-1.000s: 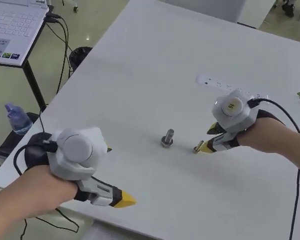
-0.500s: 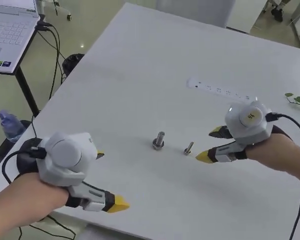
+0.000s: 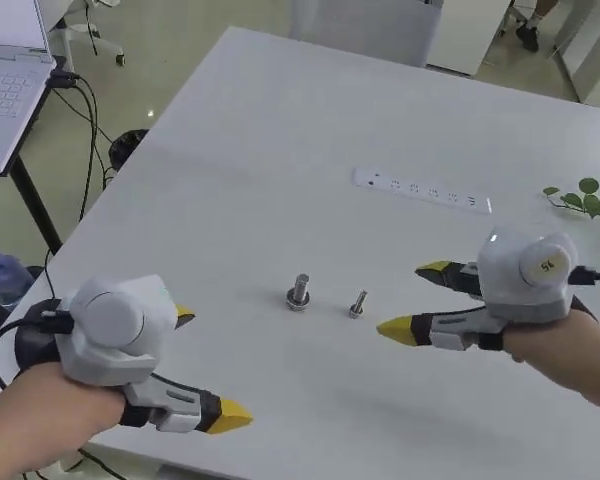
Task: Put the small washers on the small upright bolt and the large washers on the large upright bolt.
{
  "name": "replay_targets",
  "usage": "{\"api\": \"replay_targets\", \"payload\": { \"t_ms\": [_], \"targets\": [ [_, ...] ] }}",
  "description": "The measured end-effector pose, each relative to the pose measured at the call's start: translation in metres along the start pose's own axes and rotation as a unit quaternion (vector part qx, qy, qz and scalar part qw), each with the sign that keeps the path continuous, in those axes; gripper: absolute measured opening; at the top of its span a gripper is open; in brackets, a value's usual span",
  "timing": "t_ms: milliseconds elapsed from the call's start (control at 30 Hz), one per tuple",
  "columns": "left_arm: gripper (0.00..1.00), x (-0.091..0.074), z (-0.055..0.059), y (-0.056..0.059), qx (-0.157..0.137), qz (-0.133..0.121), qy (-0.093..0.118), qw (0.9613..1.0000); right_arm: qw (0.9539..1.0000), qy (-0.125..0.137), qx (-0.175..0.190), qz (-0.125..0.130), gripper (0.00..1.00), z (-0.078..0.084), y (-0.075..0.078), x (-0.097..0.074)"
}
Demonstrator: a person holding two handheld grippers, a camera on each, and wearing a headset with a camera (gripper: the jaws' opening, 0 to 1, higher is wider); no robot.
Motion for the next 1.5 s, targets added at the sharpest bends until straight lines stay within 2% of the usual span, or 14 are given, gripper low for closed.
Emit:
{"api": "replay_targets", "payload": {
  "t_ms": [167, 333, 500, 600, 700, 800, 900, 1033, 1067, 1100, 1133, 1200, 1267, 1500],
  "targets": [
    [0.92, -0.006, -0.006, 0.002, -0.002, -0.006, 0.015, 0.9999, 0.9983, 0.053, 0.021, 0.011, 0.83, 0.004, -0.011, -0.015],
    [0.93, -0.011, -0.007, 0.002, -0.021, -0.003, 0.038, 0.9991, 0.9931, 0.096, 0.065, 0.023, 0.90, 0.016, -0.012, -0.029],
    [0.94, -0.014, -0.007, 0.002, -0.035, -0.001, 0.061, 0.9975, 0.9902, 0.114, 0.075, 0.028, 0.98, 0.031, -0.017, -0.041],
    [0.95, -0.015, -0.006, 0.001, -0.035, 0.000, 0.068, 0.9971, 0.9898, 0.112, 0.082, 0.031, 1.00, 0.043, -0.022, -0.049],
    [0.95, -0.015, -0.003, 0.000, -0.040, -0.002, 0.069, 0.9968, 0.9860, 0.126, 0.105, 0.030, 1.00, 0.052, -0.027, -0.057],
    [0.95, -0.015, 0.001, 0.001, -0.043, -0.002, 0.070, 0.9966, 0.9871, 0.116, 0.104, 0.036, 1.00, 0.069, -0.030, -0.063],
    [0.96, -0.014, 0.006, 0.002, -0.054, -0.003, 0.072, 0.9959, 0.9898, 0.091, 0.101, 0.042, 1.00, 0.084, -0.032, -0.067],
    [0.97, -0.013, 0.010, 0.005, -0.054, -0.002, 0.075, 0.9957, 0.9886, 0.087, 0.113, 0.050, 1.00, 0.103, -0.036, -0.070],
    [0.97, -0.013, 0.012, 0.005, -0.047, -0.004, 0.066, 0.9967, 0.9888, 0.078, 0.115, 0.053, 1.00, 0.108, -0.036, -0.070],
    [0.96, -0.014, 0.015, 0.004, -0.031, -0.009, 0.048, 0.9983, 0.9899, 0.059, 0.115, 0.059, 1.00, 0.115, -0.038, -0.070],
    [0.96, -0.013, 0.016, 0.005, -0.022, -0.009, 0.042, 0.9988, 0.9911, 0.046, 0.109, 0.062, 1.00, 0.119, -0.039, -0.071],
    [0.96, -0.013, 0.015, 0.008, -0.020, -0.006, 0.042, 0.9989, 0.9910, 0.051, 0.107, 0.061, 1.00, 0.120, -0.042, -0.072],
    [0.97, -0.014, 0.013, 0.011, -0.033, -0.006, 0.054, 0.9980, 0.9900, 0.060, 0.112, 0.062, 1.00, 0.120, -0.042, -0.075],
    [0.96, -0.015, 0.012, 0.014, -0.061, -0.008, 0.066, 0.9960, 0.9889, 0.068, 0.114, 0.066, 1.00, 0.121, -0.045, -0.078]
  ]
}}
Point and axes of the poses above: the centre of the closed fingertips' face, and the gripper's own axes: x roughly forward along the fingers, y roughly to its right, z roughly out of its underside, the point moved 10 cm from there along -x, roughly backward along the fingers, and after that the axes turned 5 degrees about x, right-handed, at the moved point
